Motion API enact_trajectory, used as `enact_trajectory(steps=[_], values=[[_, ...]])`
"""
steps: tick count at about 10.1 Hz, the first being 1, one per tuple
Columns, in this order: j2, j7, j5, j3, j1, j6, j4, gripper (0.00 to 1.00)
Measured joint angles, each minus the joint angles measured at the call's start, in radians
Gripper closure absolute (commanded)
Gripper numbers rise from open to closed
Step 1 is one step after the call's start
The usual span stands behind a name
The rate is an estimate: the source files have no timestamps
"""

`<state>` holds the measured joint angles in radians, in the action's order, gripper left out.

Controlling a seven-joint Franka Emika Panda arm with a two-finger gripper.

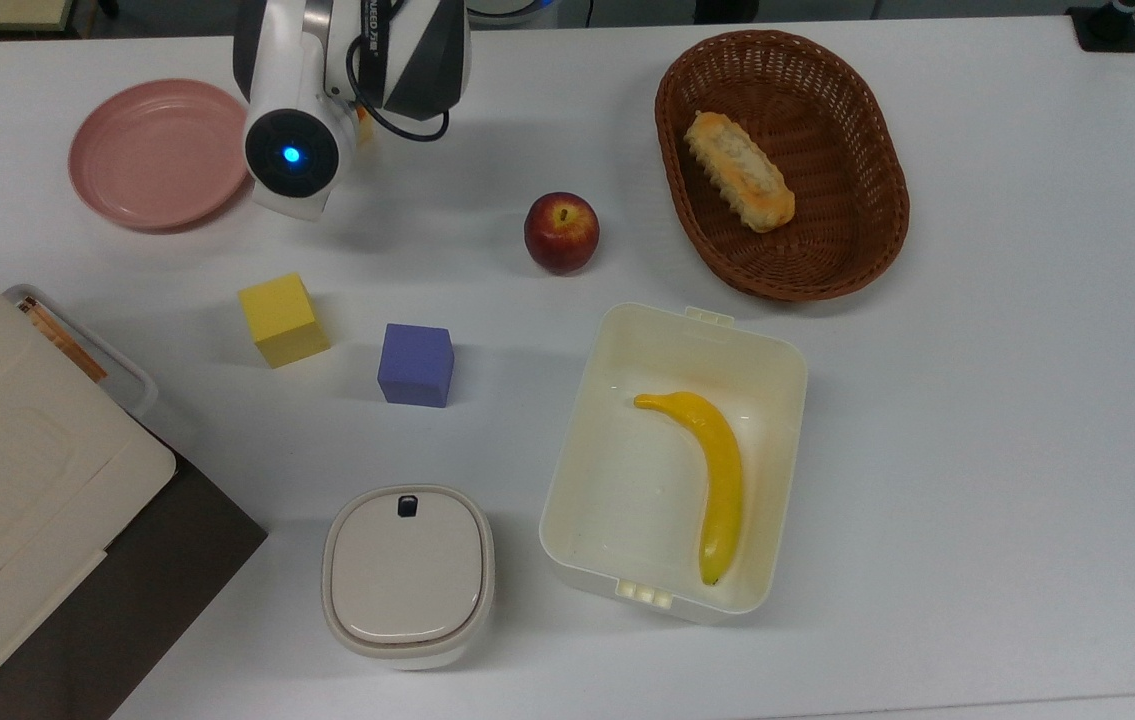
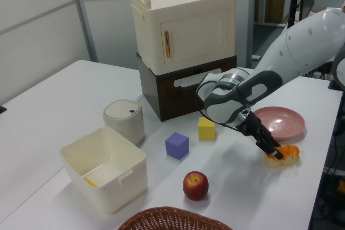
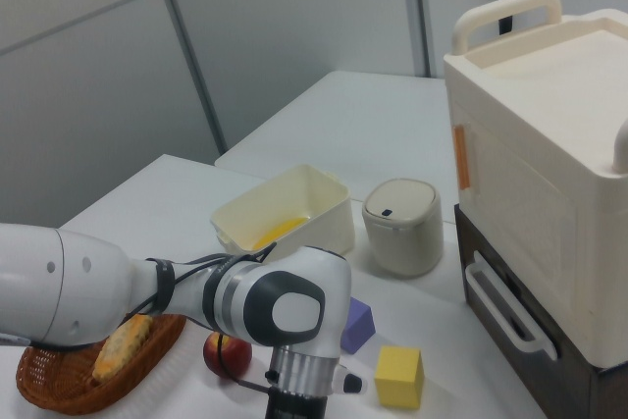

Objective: Put the bread in the basket
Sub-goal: 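Lift the held bread roll and carry it toward the wicker basket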

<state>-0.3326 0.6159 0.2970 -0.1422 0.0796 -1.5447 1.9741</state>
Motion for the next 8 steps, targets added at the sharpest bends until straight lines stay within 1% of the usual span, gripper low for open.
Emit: enact_trajectory(steps=[2, 3, 4, 5, 6, 7, 8], values=[[0.001, -0.005, 0.000, 0.008, -0.005, 0.000, -0.028, 1.00], [0.004, -0.016, 0.000, 0.020, -0.005, 0.031, -0.067, 1.00], [0.008, -0.016, 0.000, 0.038, -0.006, 0.083, -0.125, 1.00], [0.013, -0.017, 0.000, 0.070, -0.006, 0.146, -0.190, 1.00], [0.022, -0.021, 0.000, 0.134, -0.008, 0.214, -0.262, 1.00], [0.031, -0.062, -0.030, 0.189, -0.022, 0.232, -0.305, 1.00], [0.036, -0.144, -0.092, 0.228, -0.060, 0.235, -0.339, 1.00]])
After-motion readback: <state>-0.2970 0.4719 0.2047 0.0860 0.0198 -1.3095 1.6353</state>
